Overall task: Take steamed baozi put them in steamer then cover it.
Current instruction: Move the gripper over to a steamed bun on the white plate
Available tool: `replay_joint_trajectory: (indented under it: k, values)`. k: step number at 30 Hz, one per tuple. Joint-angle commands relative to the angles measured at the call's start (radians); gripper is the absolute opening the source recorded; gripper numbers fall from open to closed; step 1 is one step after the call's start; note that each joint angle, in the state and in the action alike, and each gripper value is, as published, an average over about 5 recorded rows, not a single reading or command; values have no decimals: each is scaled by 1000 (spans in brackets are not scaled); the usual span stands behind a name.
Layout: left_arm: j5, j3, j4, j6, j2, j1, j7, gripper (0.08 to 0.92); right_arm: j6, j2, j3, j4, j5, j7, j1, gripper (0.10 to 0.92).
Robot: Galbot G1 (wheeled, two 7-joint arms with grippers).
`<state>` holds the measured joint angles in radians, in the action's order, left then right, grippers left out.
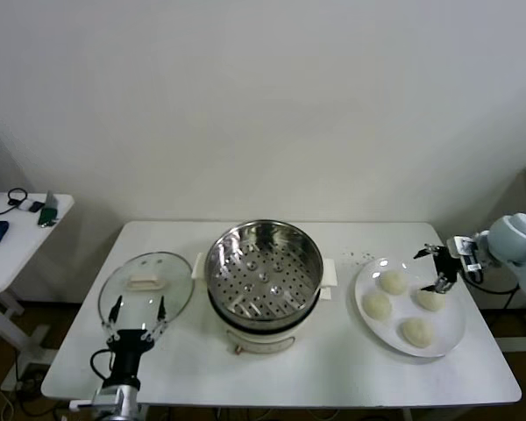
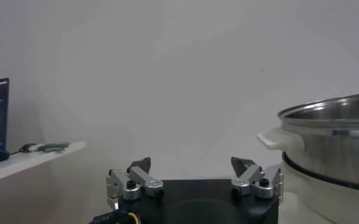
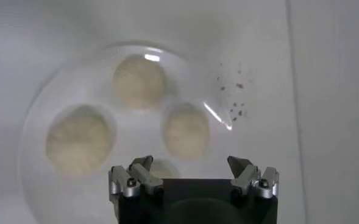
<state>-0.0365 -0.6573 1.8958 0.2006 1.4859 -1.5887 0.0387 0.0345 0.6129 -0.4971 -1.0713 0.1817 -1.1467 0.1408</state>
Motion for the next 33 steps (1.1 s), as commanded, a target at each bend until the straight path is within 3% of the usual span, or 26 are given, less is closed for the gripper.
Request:
replay_joint_trajectory:
  k: [1, 14, 33]
  values:
    - [31, -1, 2, -19, -6, 3, 1, 823, 14, 94, -253, 175, 40, -71, -220, 823]
    - [64, -22, -13, -33, -8, 1, 8, 823, 29, 304, -218, 370, 53, -33, -193, 823]
    - [69, -41, -31, -32, -8, 5, 13, 823, 54, 363, -254, 446, 74, -48, -182, 823]
